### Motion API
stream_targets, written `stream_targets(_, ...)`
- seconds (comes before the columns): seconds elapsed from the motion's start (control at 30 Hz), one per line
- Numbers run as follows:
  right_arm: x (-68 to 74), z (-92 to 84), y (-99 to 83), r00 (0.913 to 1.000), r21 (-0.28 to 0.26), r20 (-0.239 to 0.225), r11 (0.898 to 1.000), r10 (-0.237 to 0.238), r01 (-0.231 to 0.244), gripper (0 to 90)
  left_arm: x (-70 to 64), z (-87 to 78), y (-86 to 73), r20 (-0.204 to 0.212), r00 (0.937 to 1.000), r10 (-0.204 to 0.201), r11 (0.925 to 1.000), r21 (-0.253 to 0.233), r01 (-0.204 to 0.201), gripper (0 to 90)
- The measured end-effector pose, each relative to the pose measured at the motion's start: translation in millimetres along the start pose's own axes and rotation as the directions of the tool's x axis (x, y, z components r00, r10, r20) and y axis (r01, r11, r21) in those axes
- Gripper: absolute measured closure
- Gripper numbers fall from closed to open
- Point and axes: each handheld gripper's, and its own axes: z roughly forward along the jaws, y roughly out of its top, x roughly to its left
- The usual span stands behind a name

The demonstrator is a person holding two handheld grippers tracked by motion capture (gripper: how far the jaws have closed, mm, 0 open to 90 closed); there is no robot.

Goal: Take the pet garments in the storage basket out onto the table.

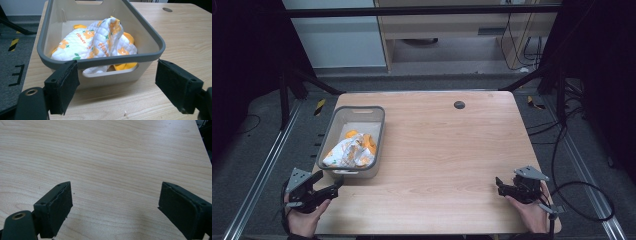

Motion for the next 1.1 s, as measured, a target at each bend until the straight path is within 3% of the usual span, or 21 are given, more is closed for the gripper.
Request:
stream_targets(0.5, -1.0, -0.5, -0.7, 1.0, -0.003, 0.007, 1.0, 0.007, -0.007, 11.4, -0.1, -0.5, 31.7, 0.014, 0.9998, 0.016, 0.9995, -0.027, -0.016, 18.0)
stream_targets(0.83, -1.6, -1.0, -1.6, 0.9999, 0.0, 0.007, 1.0, 0.01, -0.01, 11.4, -4.1, 17.0, 51.2, 0.025, 0.9972, 0.071, 0.9974, 0.012, -0.071, 18.0)
stream_targets(1.1, -1.0, -0.5, -1.8, 1.0, 0.005, -0.001, 1.0, 0.008, -0.008, 11.4, -4.9, 26.3, 64.0, 0.026, 0.9957, 0.088, 0.9954, 0.034, -0.089, 18.2)
